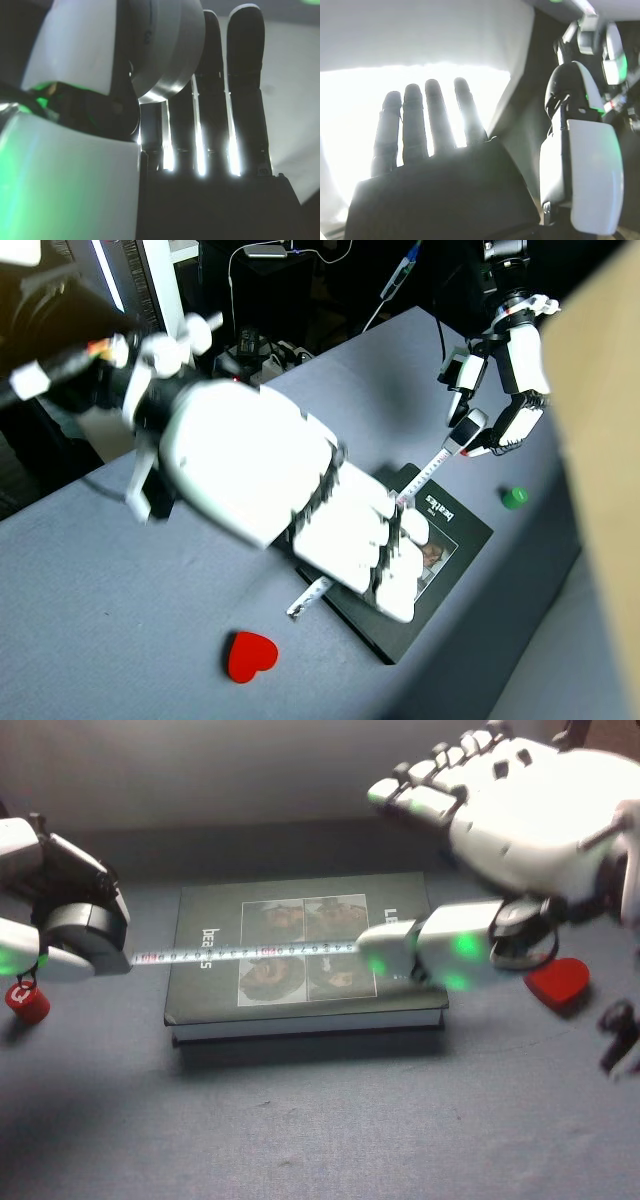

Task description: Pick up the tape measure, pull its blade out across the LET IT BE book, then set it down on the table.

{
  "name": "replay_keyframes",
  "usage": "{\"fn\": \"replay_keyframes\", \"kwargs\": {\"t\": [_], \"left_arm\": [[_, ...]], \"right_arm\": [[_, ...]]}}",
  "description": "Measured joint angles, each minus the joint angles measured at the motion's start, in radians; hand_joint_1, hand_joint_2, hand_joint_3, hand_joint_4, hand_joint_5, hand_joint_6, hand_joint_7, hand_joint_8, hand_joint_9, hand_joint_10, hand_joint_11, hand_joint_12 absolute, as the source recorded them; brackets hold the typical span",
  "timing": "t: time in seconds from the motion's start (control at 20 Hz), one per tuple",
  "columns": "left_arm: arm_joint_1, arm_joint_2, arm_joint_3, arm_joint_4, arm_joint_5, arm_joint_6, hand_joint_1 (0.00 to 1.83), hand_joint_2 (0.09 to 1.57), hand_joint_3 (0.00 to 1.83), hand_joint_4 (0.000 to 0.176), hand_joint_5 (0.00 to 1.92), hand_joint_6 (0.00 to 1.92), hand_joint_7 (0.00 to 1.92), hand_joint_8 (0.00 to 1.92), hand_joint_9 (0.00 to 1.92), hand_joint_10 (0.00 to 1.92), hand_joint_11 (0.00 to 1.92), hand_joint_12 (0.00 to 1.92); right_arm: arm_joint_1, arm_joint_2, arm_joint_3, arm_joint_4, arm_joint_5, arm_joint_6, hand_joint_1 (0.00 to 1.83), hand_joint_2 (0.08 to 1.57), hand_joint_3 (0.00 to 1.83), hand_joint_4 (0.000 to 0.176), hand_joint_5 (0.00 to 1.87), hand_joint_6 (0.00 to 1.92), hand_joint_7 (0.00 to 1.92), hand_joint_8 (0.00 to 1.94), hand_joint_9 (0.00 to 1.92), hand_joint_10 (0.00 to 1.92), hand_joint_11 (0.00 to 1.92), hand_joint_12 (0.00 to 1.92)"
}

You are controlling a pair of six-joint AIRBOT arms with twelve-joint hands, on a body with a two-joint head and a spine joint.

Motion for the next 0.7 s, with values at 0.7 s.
{"fn": "replay_keyframes", "kwargs": {"t": [0.7], "left_arm": [[0.099,-0.045,0.108,-0.002,-0.074,-0.051,1.38,1.10,0.00,0.000,0.99,0.86,0.99,0.91,0.93,1.26,0.84,1.22]], "right_arm": [[-0.043,0.002,-0.072,0.003,-0.006,0.009,0.00,1.11,0.01,0.077,0.00,0.00,0.00,0.00,0.00,0.00,0.03,0.02]]}}
